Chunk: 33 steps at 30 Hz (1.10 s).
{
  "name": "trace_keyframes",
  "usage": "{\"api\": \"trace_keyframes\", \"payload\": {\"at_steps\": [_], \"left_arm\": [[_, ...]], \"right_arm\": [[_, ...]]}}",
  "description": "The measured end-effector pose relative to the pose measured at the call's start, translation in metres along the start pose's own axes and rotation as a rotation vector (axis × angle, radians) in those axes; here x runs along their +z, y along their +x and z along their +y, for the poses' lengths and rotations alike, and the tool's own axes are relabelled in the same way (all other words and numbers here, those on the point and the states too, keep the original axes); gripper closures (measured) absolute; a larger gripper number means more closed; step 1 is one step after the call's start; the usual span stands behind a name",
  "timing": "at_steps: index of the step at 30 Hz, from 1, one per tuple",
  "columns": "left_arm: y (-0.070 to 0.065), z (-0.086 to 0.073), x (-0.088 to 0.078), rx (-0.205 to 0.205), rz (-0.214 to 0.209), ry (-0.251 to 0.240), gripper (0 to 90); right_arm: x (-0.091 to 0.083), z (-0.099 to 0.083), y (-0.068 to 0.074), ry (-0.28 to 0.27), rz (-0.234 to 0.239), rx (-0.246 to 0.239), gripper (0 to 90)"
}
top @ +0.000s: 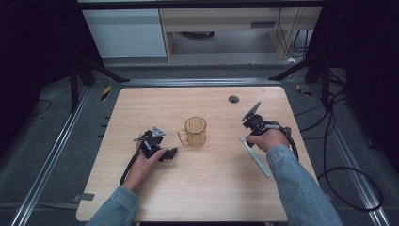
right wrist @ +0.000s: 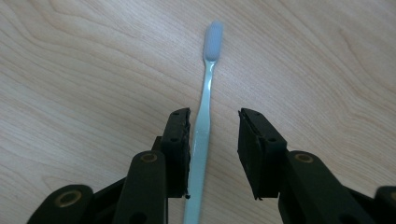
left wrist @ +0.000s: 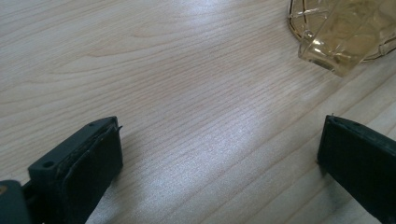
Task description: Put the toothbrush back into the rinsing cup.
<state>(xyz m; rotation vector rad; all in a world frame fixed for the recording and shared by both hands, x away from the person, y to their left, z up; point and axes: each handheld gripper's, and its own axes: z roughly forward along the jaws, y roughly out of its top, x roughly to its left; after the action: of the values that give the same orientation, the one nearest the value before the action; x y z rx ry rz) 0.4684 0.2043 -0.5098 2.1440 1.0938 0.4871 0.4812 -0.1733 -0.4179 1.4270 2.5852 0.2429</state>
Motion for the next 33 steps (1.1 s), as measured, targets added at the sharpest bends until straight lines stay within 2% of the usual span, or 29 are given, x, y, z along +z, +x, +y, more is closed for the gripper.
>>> {"api": "trace_keyframes", "payload": {"at_steps": [16, 33], "left_arm": [[0.000, 0.000, 0.000, 0.002, -0.001, 0.000, 0.0], [0.000, 0.000, 0.000, -0.003, -0.002, 0.000, 0.0]], "right_arm": [[0.026, -0.001, -0.001, 0.080, 0.021, 0.027, 65.3], [0.041, -0.001, 0.000, 0.141, 0.049, 0.046, 70.1]]}}
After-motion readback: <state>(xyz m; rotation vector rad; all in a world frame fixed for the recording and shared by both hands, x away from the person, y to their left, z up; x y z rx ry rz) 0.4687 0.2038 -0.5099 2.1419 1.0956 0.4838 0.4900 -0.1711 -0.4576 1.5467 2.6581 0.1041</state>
